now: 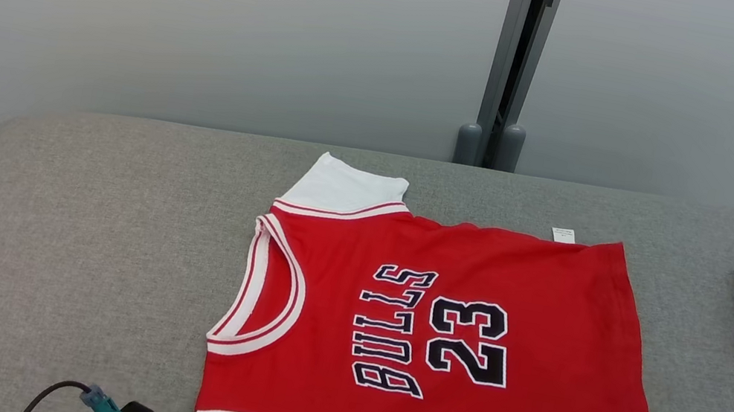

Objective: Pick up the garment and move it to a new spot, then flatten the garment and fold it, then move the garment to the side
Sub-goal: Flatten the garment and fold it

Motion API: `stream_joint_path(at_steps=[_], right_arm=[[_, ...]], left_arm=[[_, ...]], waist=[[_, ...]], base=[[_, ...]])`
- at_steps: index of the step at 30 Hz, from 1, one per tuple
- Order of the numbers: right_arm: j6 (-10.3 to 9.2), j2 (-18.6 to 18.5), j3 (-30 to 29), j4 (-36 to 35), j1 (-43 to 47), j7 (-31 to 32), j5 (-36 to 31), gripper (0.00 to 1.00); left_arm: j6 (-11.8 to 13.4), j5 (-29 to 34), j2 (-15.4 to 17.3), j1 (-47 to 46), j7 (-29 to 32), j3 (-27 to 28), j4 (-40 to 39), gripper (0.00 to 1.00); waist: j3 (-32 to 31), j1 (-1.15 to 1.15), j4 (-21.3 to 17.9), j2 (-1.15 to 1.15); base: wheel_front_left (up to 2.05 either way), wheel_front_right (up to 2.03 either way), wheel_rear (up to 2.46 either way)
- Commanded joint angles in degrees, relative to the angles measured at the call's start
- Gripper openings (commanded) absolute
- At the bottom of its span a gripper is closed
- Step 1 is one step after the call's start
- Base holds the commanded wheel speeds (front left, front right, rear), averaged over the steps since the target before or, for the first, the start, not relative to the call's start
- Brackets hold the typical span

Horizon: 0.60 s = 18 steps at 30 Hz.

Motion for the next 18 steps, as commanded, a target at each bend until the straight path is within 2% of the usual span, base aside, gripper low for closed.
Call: stream_joint_path(at_steps=[1, 8, 18], right_arm=[[0.00, -1.0, 0.1, -1.0, 1.1, 1.4, 0.9, 0.00], [0.00, -2.5, -1.6, -4.6, 1.4, -1.2, 1.6, 0.00], [0.00, -2.5, -4.0, -7.4, -0.7, -3.6, 2.8, 0.00]], left_arm=[[-0.1, -0.8, 0.9, 0.8, 0.5, 0.0, -0.8, 0.00], [-0.1, -3.2, 1.6, -0.3, -0.5, 1.5, -3.9, 0.00], [-0.1, -12.9, 1.2, -0.9, -3.9, 9.1, -6.6, 0.00]], waist=[[0.0, 0.00, 0.0, 0.00], [1.4, 0.00, 0.0, 0.00], [3.4, 0.00, -0.4, 0.00]], base=[[0.00, 0.00, 0.00], [0.00, 0.00, 0.00], [0.00, 0.00, 0.00]])
